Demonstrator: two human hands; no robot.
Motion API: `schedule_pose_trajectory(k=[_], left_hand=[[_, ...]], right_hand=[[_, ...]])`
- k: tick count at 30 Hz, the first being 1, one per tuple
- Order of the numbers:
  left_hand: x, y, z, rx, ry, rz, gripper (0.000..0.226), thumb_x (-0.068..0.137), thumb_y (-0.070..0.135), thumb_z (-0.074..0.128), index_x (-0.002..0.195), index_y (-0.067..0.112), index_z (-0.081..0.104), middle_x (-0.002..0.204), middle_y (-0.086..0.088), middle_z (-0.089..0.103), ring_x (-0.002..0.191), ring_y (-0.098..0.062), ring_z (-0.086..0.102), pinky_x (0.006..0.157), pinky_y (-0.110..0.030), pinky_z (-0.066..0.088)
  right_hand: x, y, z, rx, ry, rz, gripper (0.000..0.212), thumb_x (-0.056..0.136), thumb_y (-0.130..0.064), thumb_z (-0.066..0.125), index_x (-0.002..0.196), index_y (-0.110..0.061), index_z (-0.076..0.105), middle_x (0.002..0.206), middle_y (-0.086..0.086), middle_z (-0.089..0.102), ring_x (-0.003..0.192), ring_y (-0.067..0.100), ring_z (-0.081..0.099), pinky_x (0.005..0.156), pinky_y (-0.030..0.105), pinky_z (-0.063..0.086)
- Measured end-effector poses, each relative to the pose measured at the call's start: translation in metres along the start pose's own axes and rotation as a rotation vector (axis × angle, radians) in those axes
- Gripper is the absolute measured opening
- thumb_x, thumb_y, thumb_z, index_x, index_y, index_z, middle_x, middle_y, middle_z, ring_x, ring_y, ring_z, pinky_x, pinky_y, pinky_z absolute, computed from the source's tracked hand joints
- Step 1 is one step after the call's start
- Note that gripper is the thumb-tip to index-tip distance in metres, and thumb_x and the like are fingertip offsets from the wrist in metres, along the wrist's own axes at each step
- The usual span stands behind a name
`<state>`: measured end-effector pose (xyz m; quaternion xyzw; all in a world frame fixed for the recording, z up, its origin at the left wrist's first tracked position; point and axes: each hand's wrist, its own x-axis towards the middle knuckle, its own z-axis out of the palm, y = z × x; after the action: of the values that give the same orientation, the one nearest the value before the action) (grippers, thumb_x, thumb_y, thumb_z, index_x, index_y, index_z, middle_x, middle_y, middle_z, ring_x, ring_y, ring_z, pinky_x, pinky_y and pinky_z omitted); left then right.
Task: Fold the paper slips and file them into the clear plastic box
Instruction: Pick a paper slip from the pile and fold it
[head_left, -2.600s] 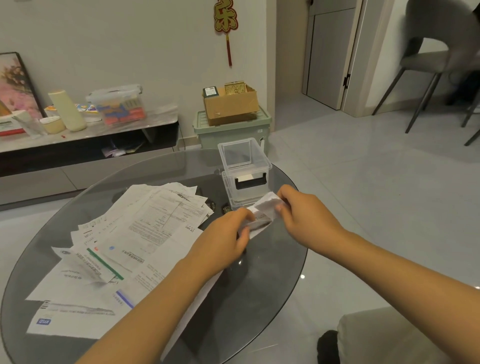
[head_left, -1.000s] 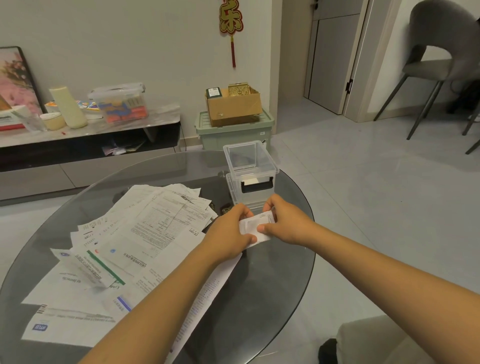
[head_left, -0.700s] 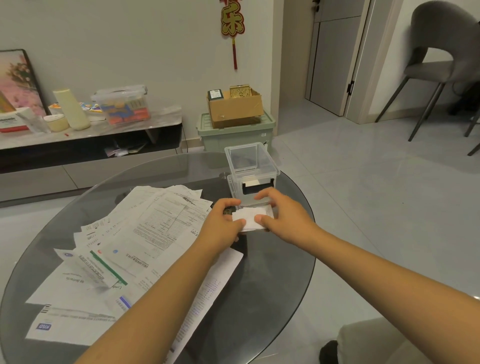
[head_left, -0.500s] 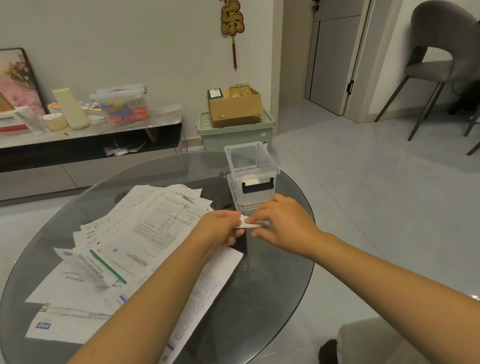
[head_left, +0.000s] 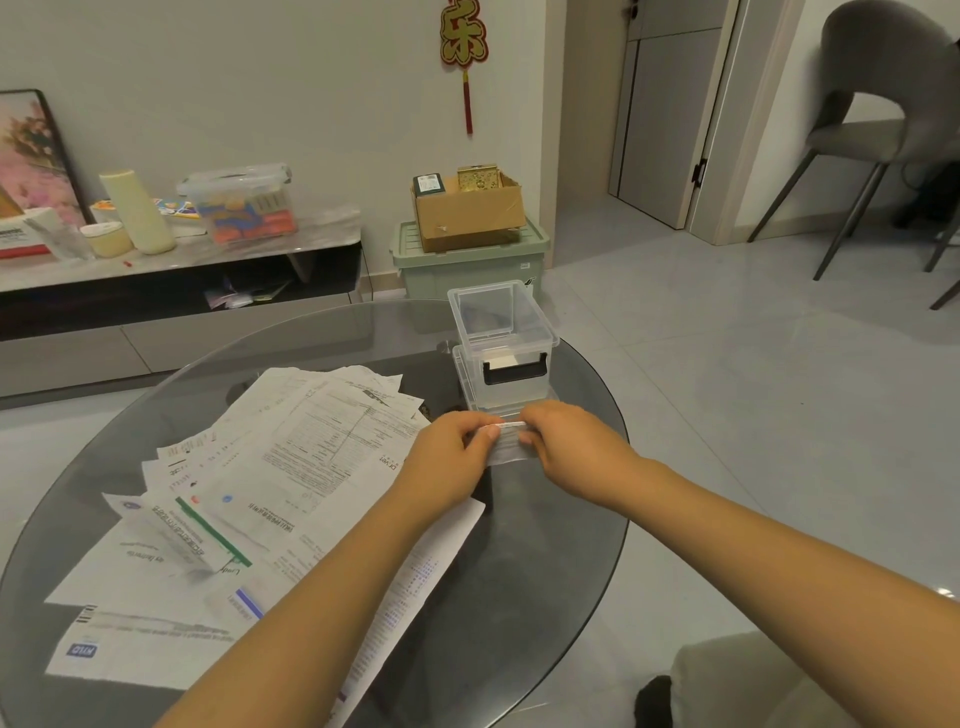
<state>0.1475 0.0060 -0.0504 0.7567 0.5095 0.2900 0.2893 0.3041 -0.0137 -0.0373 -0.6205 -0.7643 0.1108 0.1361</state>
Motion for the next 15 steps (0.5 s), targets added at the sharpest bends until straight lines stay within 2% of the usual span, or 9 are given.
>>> schedule_pose_trajectory(k=[2, 5, 8, 10, 15], left_hand=[[-0.001, 0.0, 0.002, 0.021, -0.026, 0.021, 0.025, 0.097, 0.021, 0.046, 0.116, 0.021, 0.063, 0.105, 0.006, 0.06, 0.09, -0.005, 0.053, 0.069, -0.005, 0.033], [-0.002, 0.0, 0.004, 0.038, -0.027, 0.041, 0.024, 0.095, 0.016, 0.05, 0.118, 0.02, 0.058, 0.1, 0.007, 0.056, 0.077, 0.001, 0.05, 0.066, -0.002, 0.036], [-0.003, 0.0, 0.008, 0.068, 0.014, 0.049, 0.014, 0.094, 0.014, 0.051, 0.105, 0.018, 0.059, 0.09, 0.006, 0.058, 0.072, 0.001, 0.05, 0.064, -0.003, 0.036], [-0.004, 0.0, 0.01, 0.084, 0.06, 0.052, 0.01, 0.093, 0.012, 0.052, 0.098, 0.018, 0.06, 0.084, 0.006, 0.058, 0.069, 0.0, 0.049, 0.063, -0.004, 0.036], [-0.001, 0.006, -0.001, 0.097, 0.122, 0.046, 0.012, 0.093, 0.011, 0.052, 0.09, 0.021, 0.057, 0.077, 0.01, 0.054, 0.068, -0.003, 0.048, 0.06, -0.006, 0.034]], right_hand=[[-0.001, 0.0, 0.001, 0.025, -0.008, 0.004, 0.019, 0.098, -0.02, 0.041, 0.105, -0.007, 0.054, 0.106, 0.009, 0.056, 0.084, 0.021, 0.049, 0.073, 0.033, 0.042], [-0.004, -0.002, 0.0, 0.055, -0.007, 0.005, 0.021, 0.098, -0.019, 0.042, 0.114, -0.01, 0.05, 0.11, 0.009, 0.056, 0.091, 0.024, 0.054, 0.076, 0.035, 0.046], [-0.005, -0.002, -0.002, 0.02, -0.001, -0.027, 0.008, 0.097, -0.019, 0.043, 0.098, -0.013, 0.047, 0.104, 0.009, 0.057, 0.08, 0.022, 0.048, 0.065, 0.03, 0.038], [-0.005, -0.003, -0.004, 0.004, 0.003, -0.039, 0.007, 0.097, -0.019, 0.043, 0.09, -0.016, 0.043, 0.099, 0.009, 0.058, 0.076, 0.021, 0.045, 0.063, 0.028, 0.033], [-0.005, -0.009, -0.013, 0.082, 0.072, -0.065, 0.015, 0.097, -0.021, 0.043, 0.105, -0.014, 0.053, 0.088, 0.001, 0.052, 0.075, 0.019, 0.049, 0.064, 0.031, 0.04]])
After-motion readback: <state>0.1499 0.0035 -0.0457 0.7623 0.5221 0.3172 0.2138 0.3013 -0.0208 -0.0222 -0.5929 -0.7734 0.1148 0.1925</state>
